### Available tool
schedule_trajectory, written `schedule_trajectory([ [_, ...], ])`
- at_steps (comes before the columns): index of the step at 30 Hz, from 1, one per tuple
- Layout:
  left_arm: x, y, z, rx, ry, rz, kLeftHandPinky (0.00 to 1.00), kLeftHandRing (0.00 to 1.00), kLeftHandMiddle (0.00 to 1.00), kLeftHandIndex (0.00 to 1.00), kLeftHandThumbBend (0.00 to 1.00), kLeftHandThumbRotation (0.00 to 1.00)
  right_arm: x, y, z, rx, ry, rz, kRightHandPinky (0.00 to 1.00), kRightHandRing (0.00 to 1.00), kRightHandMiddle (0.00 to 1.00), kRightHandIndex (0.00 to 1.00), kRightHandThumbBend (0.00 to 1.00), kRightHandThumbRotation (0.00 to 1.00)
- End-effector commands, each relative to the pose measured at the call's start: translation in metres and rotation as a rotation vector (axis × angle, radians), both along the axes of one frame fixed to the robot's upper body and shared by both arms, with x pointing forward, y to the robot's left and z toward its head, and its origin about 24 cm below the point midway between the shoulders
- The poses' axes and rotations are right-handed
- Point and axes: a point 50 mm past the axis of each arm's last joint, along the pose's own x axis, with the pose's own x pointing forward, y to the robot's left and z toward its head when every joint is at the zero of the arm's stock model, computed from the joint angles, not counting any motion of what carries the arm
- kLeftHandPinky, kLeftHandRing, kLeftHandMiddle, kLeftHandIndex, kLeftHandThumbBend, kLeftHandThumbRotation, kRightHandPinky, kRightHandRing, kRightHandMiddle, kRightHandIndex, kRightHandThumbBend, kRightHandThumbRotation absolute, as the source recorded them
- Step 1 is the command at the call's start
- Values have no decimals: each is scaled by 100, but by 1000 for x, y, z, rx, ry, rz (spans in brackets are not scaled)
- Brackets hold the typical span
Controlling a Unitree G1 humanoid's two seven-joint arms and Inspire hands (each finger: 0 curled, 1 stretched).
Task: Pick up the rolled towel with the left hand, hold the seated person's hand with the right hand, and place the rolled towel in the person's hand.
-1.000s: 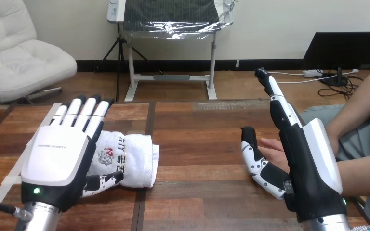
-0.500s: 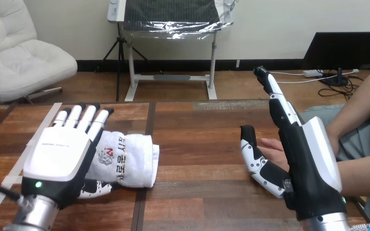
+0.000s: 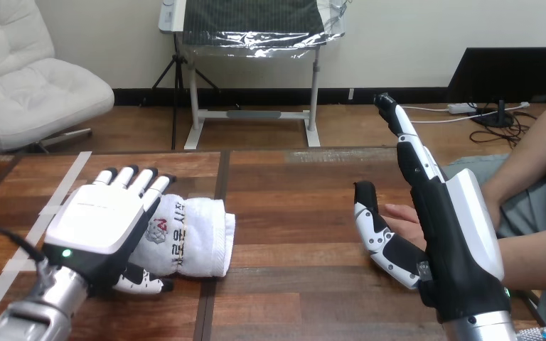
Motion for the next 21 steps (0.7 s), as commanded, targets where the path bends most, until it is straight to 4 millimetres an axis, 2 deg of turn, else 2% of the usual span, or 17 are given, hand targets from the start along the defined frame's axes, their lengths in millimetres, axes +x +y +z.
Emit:
schedule_trajectory([
  [1,22,0,17,30,-26,-25,99,100,99,98,97,38,6,1,15,-6,-80,13,100,97,97,98,0,0],
  [21,49,-5,12,74,-60,-80,100,100,100,100,97,36,5,1,15,-6,-74,7,100,97,97,98,0,0],
])
